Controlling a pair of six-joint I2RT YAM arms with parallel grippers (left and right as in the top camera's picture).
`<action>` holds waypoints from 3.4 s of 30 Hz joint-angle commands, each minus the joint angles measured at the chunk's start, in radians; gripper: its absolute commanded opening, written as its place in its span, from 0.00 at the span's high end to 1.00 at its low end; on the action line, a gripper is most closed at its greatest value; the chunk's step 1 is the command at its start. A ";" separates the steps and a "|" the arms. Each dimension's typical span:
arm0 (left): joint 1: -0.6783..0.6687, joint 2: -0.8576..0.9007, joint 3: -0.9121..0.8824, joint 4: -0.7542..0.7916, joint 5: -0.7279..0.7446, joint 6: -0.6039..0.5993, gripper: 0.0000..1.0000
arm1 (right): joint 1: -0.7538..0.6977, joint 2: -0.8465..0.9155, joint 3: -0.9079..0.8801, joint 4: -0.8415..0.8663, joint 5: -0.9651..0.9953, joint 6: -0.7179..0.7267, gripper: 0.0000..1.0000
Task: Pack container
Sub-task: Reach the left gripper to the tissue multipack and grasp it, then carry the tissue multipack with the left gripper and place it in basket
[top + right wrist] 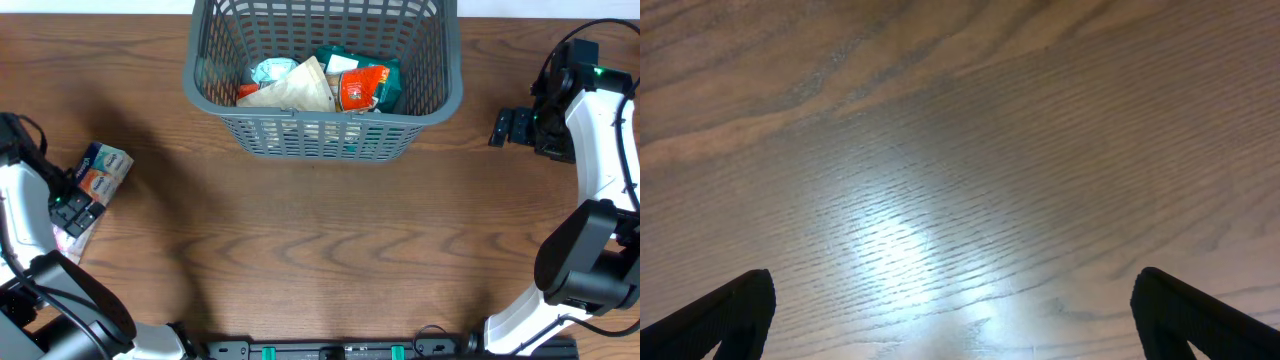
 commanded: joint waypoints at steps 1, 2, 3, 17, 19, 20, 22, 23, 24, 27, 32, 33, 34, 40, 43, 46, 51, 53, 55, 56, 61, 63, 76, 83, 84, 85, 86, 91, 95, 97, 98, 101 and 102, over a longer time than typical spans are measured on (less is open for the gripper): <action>0.038 0.028 -0.026 0.023 -0.008 -0.018 0.01 | 0.001 0.005 -0.004 -0.002 -0.004 -0.012 0.01; 0.045 0.036 -0.030 0.029 -0.007 -0.016 0.01 | 0.001 0.005 -0.004 -0.002 -0.004 -0.012 0.01; 0.052 0.047 -0.030 0.031 -0.007 -0.014 0.01 | 0.001 0.005 -0.004 -0.001 -0.004 -0.012 0.01; 0.066 0.224 -0.030 0.087 -0.004 -0.015 0.03 | 0.001 0.005 -0.004 0.014 -0.005 -0.008 0.01; 0.066 0.242 -0.030 0.099 -0.004 -0.015 0.03 | 0.001 0.005 -0.004 0.014 -0.004 -0.008 0.01; 0.066 0.253 -0.030 0.105 -0.004 -0.015 0.03 | 0.001 0.005 -0.004 0.014 -0.004 -0.008 0.01; 0.066 0.269 -0.030 0.114 -0.004 -0.015 0.04 | 0.001 0.005 -0.004 0.014 -0.004 -0.008 0.01; 0.066 0.280 -0.030 0.118 -0.004 -0.014 0.06 | 0.001 0.005 -0.004 0.014 -0.004 -0.008 0.01; 0.066 0.290 -0.030 0.120 -0.004 -0.014 0.07 | 0.001 0.005 -0.004 0.014 -0.004 -0.008 0.01; 0.065 0.309 -0.030 0.116 0.005 0.017 0.15 | 0.001 0.005 -0.004 0.014 -0.004 -0.008 0.01; 0.066 0.309 -0.030 0.116 0.124 0.105 0.41 | 0.001 0.005 -0.004 0.018 -0.004 -0.008 0.01; 0.066 0.309 -0.030 0.116 0.161 0.106 0.44 | 0.001 0.005 -0.004 0.018 -0.004 -0.008 0.01; 0.066 0.309 -0.030 0.116 0.197 0.106 0.45 | 0.001 0.005 -0.004 0.018 -0.004 -0.008 0.01; 0.065 0.308 -0.029 0.228 0.450 0.216 0.73 | 0.001 0.005 -0.004 0.018 -0.004 -0.009 0.01; 0.063 0.306 -0.022 0.320 0.580 0.289 0.80 | 0.001 0.005 -0.004 0.018 -0.005 -0.013 0.01; 0.057 0.292 -0.012 0.376 0.640 0.377 0.85 | 0.001 0.005 -0.004 0.017 -0.004 -0.026 0.01; 0.027 0.217 -0.001 0.461 0.647 0.594 0.89 | 0.001 0.005 -0.004 0.019 -0.004 -0.031 0.01; 0.008 0.173 0.003 0.493 0.647 0.681 0.90 | 0.001 0.005 -0.004 0.021 -0.004 -0.031 0.01; -0.013 0.124 0.006 0.518 0.647 0.760 0.92 | 0.001 0.005 -0.004 0.022 -0.004 -0.031 0.01; -0.026 0.093 0.009 0.530 0.647 0.806 0.93 | 0.001 0.005 -0.004 0.023 -0.004 -0.031 0.01; -0.093 -0.065 0.043 0.566 0.647 1.023 0.94 | 0.001 0.005 -0.004 0.024 -0.004 -0.031 0.01; -0.124 -0.122 0.080 0.566 0.647 1.085 0.94 | 0.001 0.005 -0.004 0.026 -0.004 -0.031 0.01; -0.449 -0.188 0.548 0.384 0.494 1.777 0.94 | 0.001 0.005 -0.004 0.035 -0.005 -0.032 0.01; -0.553 -0.185 0.563 0.369 0.337 1.965 0.94 | 0.001 0.005 -0.004 0.034 -0.004 -0.033 0.01; -0.553 -0.185 0.563 0.364 0.337 1.965 0.94 | 0.001 0.005 -0.004 0.033 -0.005 -0.039 0.01; -0.552 -0.185 0.563 0.362 0.337 1.965 0.94 | 0.001 0.005 -0.004 0.032 -0.004 -0.045 0.01; -0.552 -0.185 0.563 0.361 0.336 1.965 0.94 | 0.000 0.005 -0.004 0.031 -0.004 -0.048 0.01; -0.552 -0.185 0.563 0.357 0.313 1.970 0.94 | 0.000 0.005 -0.004 0.032 -0.004 -0.065 0.01; -0.552 -0.184 0.563 0.345 0.267 2.031 0.94 | 0.000 0.005 -0.004 0.032 -0.003 -0.073 0.01; -0.552 -0.182 0.563 0.339 0.267 2.085 0.95 | 0.000 0.005 -0.004 0.032 -0.004 -0.076 0.01; -0.552 -0.180 0.563 0.333 0.266 2.121 0.94 | 0.000 0.005 -0.004 0.032 -0.003 -0.076 0.01; -0.552 -0.177 0.563 0.310 0.227 2.189 0.94 | 0.000 0.005 -0.004 0.032 -0.004 -0.076 0.01; -0.552 -0.175 0.563 0.301 0.225 2.218 0.95 | 0.000 0.005 -0.004 0.032 -0.004 -0.076 0.01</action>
